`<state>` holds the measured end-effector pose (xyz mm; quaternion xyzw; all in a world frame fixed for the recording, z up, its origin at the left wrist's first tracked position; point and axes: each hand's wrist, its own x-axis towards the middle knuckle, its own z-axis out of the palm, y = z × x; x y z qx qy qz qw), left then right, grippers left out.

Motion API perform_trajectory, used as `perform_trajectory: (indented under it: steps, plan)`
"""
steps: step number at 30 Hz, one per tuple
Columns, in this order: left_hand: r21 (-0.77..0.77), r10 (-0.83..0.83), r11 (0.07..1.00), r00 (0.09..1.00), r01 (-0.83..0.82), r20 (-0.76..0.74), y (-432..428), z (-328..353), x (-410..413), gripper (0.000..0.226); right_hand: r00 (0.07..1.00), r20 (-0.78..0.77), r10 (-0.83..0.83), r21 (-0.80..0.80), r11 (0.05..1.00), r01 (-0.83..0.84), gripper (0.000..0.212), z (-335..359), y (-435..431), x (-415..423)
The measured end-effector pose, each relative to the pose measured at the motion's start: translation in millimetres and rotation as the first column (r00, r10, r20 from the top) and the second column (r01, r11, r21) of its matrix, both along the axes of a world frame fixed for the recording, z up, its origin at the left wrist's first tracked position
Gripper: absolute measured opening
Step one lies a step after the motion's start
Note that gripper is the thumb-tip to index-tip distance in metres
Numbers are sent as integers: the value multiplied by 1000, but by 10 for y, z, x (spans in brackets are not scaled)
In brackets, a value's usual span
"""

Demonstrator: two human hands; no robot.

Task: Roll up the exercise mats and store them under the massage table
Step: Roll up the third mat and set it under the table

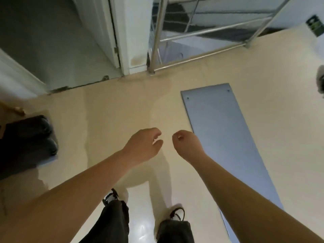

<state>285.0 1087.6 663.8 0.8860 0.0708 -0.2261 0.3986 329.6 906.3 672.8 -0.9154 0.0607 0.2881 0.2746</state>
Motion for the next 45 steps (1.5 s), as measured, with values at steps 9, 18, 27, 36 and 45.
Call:
perform_trajectory:
  steps: [9,18,27,36,45]
  plan:
    - [-52,-445,896,891,442,-92,-3333,490,-1006,40,917,33,-398,15,917,398,21,498,-3373,-1856]
    - [-88,-660,752,741,654,-124,-5807,548,-1869,43,791,18,-612,-2,791,612,29,717,-5830,-2972]
    - [-70,-747,658,640,749,-178,-7585,149,-1561,44,749,-13,-662,-77,748,659,24,354,-7535,-2866]
    - [-86,-725,680,652,728,-220,-9014,-256,-1456,39,765,-91,-637,-100,771,629,35,153,-8929,-2695]
    - [16,-498,851,816,525,-295,-10249,-908,-2106,37,911,-135,-389,-11,920,391,32,-597,-10473,-2716]
